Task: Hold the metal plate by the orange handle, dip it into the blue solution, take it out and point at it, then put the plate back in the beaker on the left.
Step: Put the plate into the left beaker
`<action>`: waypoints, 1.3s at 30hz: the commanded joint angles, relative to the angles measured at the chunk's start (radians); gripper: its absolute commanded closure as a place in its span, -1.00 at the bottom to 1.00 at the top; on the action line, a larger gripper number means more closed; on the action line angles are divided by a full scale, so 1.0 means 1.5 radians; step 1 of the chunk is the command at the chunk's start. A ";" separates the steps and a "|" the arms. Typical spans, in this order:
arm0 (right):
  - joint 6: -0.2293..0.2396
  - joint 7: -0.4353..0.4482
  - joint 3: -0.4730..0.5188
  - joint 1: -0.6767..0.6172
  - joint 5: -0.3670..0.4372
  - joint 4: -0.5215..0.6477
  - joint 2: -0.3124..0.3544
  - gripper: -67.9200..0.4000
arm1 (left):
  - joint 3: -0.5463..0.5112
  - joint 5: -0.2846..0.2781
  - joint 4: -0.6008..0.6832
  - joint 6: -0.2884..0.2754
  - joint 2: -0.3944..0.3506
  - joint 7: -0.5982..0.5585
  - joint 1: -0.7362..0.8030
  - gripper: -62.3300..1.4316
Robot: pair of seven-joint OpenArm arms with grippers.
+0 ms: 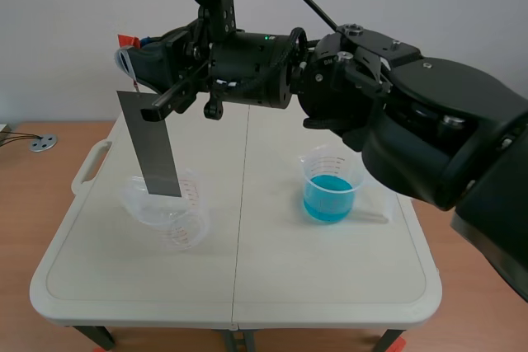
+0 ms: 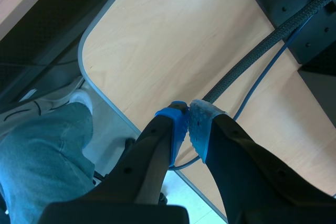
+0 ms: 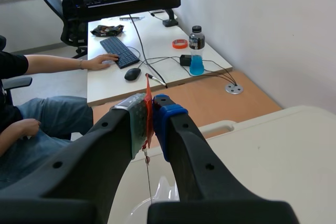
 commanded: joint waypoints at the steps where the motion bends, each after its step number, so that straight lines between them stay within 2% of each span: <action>1: 0.000 0.007 0.000 0.013 0.010 0.006 0.002 0.95 | -0.004 -0.004 0.005 -0.001 0.000 -0.004 0.007 0.78; 17: -0.001 0.014 0.000 -0.073 -0.049 -0.001 0.009 0.95 | -0.004 -0.004 0.005 -0.001 0.000 -0.005 0.007 0.78; 28: -0.001 0.048 0.000 -0.084 -0.096 -0.066 0.009 0.95 | -0.004 -0.004 0.005 -0.001 0.000 -0.005 0.007 0.77; 33: -0.013 0.053 0.000 -0.083 -0.115 -0.083 0.009 0.95 | -0.004 -0.004 0.005 -0.001 0.000 -0.005 0.007 0.77; 39: -0.013 0.060 0.000 -0.069 -0.127 -0.083 0.009 0.69 | -0.004 -0.004 0.005 -0.001 0.000 -0.005 0.007 0.77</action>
